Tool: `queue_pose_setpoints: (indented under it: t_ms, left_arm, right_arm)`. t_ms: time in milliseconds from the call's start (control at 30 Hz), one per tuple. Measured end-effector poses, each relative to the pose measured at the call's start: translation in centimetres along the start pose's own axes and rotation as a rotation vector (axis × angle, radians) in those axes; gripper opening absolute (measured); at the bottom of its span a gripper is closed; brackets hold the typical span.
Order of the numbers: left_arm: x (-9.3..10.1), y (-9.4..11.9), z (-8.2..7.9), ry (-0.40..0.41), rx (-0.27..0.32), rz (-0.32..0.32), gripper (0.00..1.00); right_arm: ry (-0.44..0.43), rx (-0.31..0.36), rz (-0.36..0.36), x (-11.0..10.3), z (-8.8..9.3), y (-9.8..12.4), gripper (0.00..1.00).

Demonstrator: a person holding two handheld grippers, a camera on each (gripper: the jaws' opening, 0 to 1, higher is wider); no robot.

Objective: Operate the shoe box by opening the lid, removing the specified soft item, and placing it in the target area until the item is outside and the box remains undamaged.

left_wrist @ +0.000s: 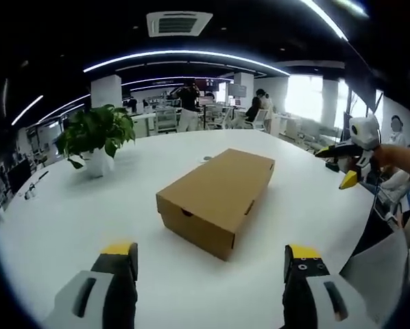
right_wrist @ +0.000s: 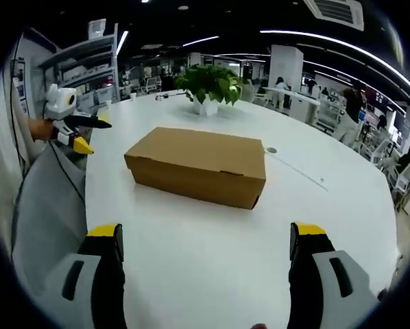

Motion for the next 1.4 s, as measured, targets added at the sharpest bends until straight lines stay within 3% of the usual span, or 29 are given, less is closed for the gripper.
queue_pose_setpoints:
  t_ms: [200, 700, 800, 1067, 1400]
  left_arm:
    - [0.8, -1.0, 0.2, -0.008, 0.001, -0.023, 0.83]
    - [2.0, -3.5, 1.3, 0.031, -0.009, -0.069, 0.81]
    - [2.2, -4.0, 1.5, 0.031, -0.012, -0.074, 0.8]
    - [2.4, -5.1, 1.9, 0.042, -0.02, -0.1, 0.79]
    - [3.5, -7.0, 1.9, 0.044, -0.001, -0.12, 0.75]
  right_arm:
    - [0.032, -0.009, -0.025, 1.4, 0.2, -1.1, 0.96]
    - [0.112, 0.009, -0.077, 4.6, 0.6, -4.6, 0.96]
    - [0.128, 0.002, -0.103, 5.0, 0.9, -5.3, 0.88]
    - [0.133, 0.01, -0.136, 6.2, 1.0, -6.9, 0.87]
    - [0.118, 0.048, -0.166, 7.6, 0.7, -8.7, 0.77]
Point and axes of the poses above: the point that each gripper's makers call its tool centre point, and the gripper's own axes: y roughly backward along the fingers, x roughly to its right, z roughly out of its underside, the point moved 7 cm from there along y, roughly backward along the fingers, and after that the axes turned 9 degrees about y, right-handed, at the moved point
